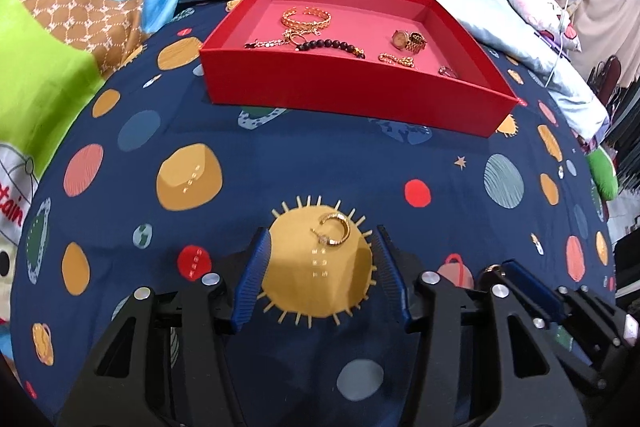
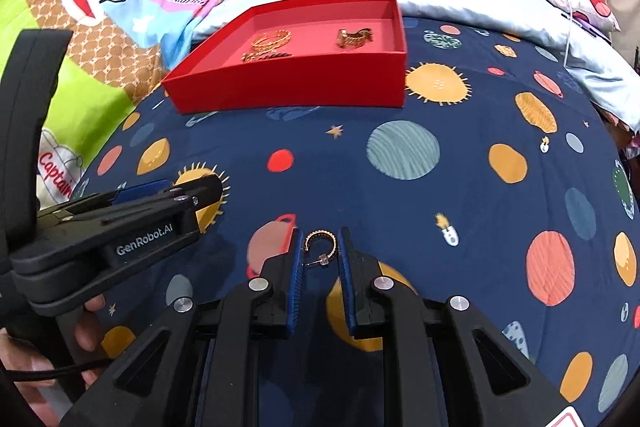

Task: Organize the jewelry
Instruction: 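Grasp a gold hoop ring with the right tool while the left tool grasps another gold hoop, then carry the hoop rings in both tools to the red tray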

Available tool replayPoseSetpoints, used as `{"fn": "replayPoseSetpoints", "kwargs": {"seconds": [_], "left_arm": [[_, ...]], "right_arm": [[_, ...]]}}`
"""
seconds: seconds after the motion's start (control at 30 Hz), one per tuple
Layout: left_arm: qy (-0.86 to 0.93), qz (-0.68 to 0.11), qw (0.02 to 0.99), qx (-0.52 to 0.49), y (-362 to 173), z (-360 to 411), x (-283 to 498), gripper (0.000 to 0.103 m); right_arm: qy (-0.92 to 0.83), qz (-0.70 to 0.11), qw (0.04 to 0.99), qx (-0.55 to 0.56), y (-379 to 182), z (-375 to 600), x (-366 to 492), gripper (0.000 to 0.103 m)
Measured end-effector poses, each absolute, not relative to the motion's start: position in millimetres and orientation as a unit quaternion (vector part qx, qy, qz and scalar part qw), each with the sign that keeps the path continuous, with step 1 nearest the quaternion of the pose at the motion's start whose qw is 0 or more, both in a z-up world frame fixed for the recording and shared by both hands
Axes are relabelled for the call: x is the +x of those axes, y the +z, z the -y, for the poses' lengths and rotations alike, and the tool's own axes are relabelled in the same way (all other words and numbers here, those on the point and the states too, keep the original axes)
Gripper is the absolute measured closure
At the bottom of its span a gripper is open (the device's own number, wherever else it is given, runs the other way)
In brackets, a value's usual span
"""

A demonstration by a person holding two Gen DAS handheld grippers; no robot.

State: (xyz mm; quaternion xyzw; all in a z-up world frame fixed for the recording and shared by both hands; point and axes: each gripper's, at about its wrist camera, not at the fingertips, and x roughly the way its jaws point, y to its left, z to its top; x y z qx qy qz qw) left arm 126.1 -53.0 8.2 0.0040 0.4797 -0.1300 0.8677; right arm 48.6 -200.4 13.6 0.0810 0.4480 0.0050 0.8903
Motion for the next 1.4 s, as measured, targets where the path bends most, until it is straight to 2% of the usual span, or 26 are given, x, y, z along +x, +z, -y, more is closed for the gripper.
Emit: {"fn": "replayPoseSetpoints", "kwargs": {"seconds": [0.2, 0.27, 0.4, 1.0, 1.4], "left_arm": [[-0.119, -0.466, 0.876, 0.024, 6, 58, 127, 0.063], [-0.116, -0.462, 0.879, 0.028, 6, 57, 127, 0.073], [-0.115, -0.459, 0.881, 0.029, 6, 54, 127, 0.082], [-0.136, -0.456, 0.880, -0.007, 25, 29, 103, 0.083], [-0.143, -0.416, 0.898, -0.023, 72, 19, 110, 0.083]], "right_arm": [[0.005, -0.444, 0.890, 0.099, 16, 209, 50, 0.087], [0.005, -0.443, 0.891, 0.101, 17, 210, 51, 0.087], [0.006, -0.441, 0.891, 0.103, 17, 212, 52, 0.087], [0.013, -0.424, 0.899, 0.109, 34, 212, 45, 0.087], [0.019, -0.390, 0.913, 0.119, 70, 223, 52, 0.087]]}}
